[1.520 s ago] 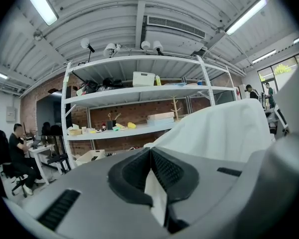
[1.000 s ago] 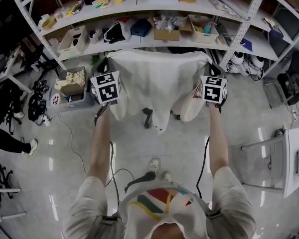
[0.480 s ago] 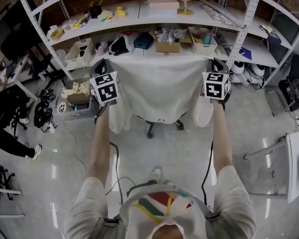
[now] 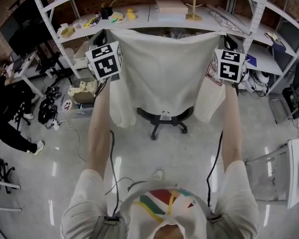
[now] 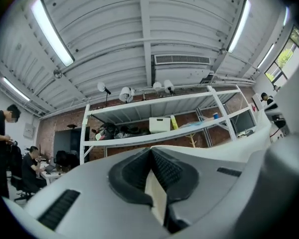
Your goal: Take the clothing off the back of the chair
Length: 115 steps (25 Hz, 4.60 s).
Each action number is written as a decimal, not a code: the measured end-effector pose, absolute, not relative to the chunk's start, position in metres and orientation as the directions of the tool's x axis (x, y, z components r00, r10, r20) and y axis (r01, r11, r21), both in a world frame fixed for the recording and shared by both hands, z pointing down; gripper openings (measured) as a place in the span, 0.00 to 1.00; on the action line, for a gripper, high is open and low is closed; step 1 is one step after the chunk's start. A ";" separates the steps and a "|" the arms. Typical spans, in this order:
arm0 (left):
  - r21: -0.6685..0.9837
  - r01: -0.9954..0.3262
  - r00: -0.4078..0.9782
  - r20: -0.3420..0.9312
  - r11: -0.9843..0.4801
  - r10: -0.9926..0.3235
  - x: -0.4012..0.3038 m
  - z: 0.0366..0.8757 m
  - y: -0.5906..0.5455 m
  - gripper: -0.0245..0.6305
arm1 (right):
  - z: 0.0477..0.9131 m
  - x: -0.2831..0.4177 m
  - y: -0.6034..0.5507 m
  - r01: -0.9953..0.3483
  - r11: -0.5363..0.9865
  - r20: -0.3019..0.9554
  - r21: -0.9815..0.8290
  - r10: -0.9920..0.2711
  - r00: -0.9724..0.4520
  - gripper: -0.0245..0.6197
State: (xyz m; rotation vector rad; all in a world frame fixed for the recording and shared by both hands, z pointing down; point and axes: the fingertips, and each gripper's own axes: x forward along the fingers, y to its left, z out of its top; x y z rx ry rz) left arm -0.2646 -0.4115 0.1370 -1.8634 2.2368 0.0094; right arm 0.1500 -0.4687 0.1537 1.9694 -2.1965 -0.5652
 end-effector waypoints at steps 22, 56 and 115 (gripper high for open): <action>-0.194 -0.967 -0.035 -0.544 0.167 -0.838 -0.184 -0.089 -0.299 0.06 | -0.090 0.131 -0.342 -0.933 -0.005 -0.580 0.359 -0.784 -0.219 0.05; -0.224 -0.966 0.030 -0.597 0.130 -0.802 -0.114 -0.020 -0.147 0.06 | -0.003 0.139 -0.196 -0.913 0.163 -0.599 0.373 -0.710 -0.371 0.05; -0.050 -0.998 0.036 0.073 -0.039 -0.997 -0.132 0.405 -0.218 0.06 | 0.428 0.063 -0.226 -0.885 0.430 0.151 0.179 -0.901 -0.407 0.05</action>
